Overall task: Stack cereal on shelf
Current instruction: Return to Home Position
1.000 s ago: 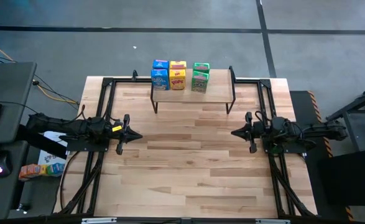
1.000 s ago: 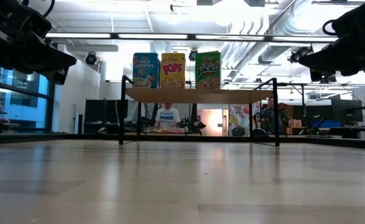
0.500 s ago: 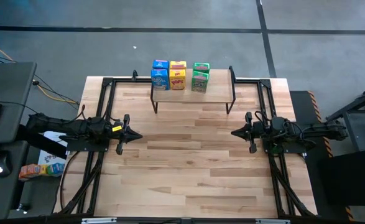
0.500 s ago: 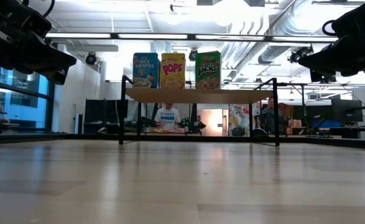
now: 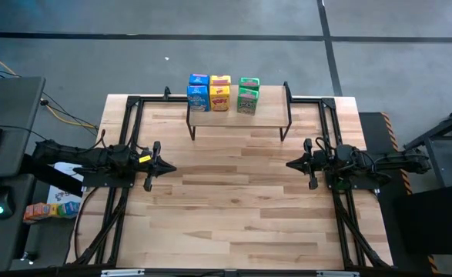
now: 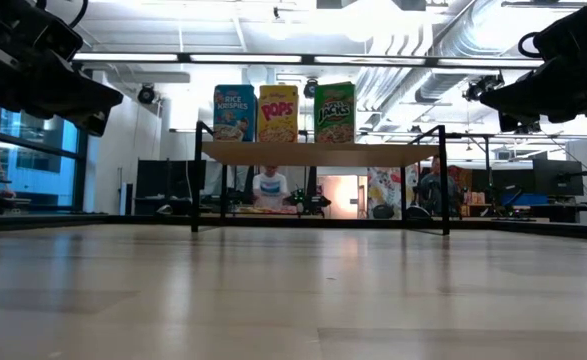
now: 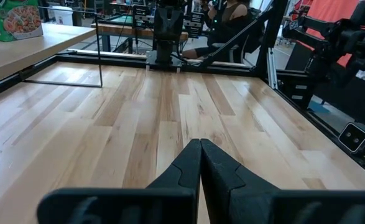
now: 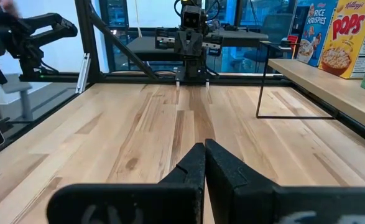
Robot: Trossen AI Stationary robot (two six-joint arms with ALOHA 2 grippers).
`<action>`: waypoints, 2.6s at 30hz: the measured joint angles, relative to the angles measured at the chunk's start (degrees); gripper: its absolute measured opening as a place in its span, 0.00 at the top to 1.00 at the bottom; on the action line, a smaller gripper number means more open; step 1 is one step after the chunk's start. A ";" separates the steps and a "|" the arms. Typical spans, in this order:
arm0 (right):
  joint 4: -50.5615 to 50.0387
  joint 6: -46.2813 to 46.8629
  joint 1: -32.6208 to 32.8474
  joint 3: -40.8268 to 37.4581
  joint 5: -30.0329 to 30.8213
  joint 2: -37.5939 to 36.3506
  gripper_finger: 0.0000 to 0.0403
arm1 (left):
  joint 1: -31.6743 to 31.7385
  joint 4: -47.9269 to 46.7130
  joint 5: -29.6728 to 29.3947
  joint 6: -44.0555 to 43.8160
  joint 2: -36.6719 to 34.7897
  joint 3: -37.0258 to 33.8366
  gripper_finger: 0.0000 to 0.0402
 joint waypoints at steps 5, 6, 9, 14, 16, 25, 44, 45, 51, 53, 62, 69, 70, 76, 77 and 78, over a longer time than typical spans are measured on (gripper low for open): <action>-0.02 0.00 0.00 0.00 0.00 0.00 1.00 | 0.00 0.00 0.00 0.00 -0.01 0.00 1.00; -0.01 0.06 0.00 0.00 0.00 0.00 1.00 | -0.01 0.00 0.00 0.00 -0.01 0.00 1.00; -0.02 -0.01 0.00 0.00 -0.01 0.00 1.00 | 0.00 0.00 0.00 0.00 -0.02 0.00 1.00; -0.02 -0.01 0.00 0.00 -0.01 -0.01 1.00 | 0.42 -0.16 0.12 0.00 -4.73 0.00 1.00; -0.02 0.06 0.00 0.00 -0.01 -0.01 1.00 | 0.44 0.33 -0.44 0.01 -7.85 0.00 1.00; 0.03 0.02 0.00 0.00 0.01 -0.02 1.00 | 0.44 3.16 -0.22 0.00 -8.50 0.02 1.00; 0.09 0.04 -0.02 0.00 0.06 -0.02 1.00 | -0.44 3.39 -0.22 0.00 -7.89 -0.04 1.00; 0.09 -0.01 0.00 0.00 0.06 -0.02 1.00 | -0.44 3.37 -0.22 0.00 -7.89 -0.04 1.00; 0.09 0.04 -0.01 0.00 0.06 -0.02 1.00 | -0.44 3.41 -0.22 0.00 -7.89 -0.04 1.00; 0.09 0.00 0.00 0.00 0.08 -0.02 1.00 | -0.44 3.39 -0.22 0.00 -7.89 -0.04 1.00; 0.11 0.00 0.00 0.00 0.08 -0.02 1.00 | -0.44 3.40 -0.22 0.00 -7.89 -0.04 1.00; 0.11 0.04 0.00 0.00 0.08 -0.02 1.00 | -0.44 3.39 -0.22 0.00 -7.89 -0.04 1.00; 0.11 0.07 0.00 0.00 0.08 -0.01 1.00 | -0.44 3.39 -0.22 0.00 -7.89 -0.04 1.00; 0.11 0.00 0.00 0.00 0.10 -0.02 1.00 | -0.44 3.39 -0.22 0.00 -7.89 -0.04 1.00; 0.13 0.00 0.00 0.00 0.08 -0.02 1.00 | -0.44 3.39 -0.22 0.00 -7.89 -0.04 1.00; 0.13 0.04 -0.02 0.00 0.10 0.00 1.00 | -0.44 3.39 -0.22 0.00 -7.89 -0.04 1.00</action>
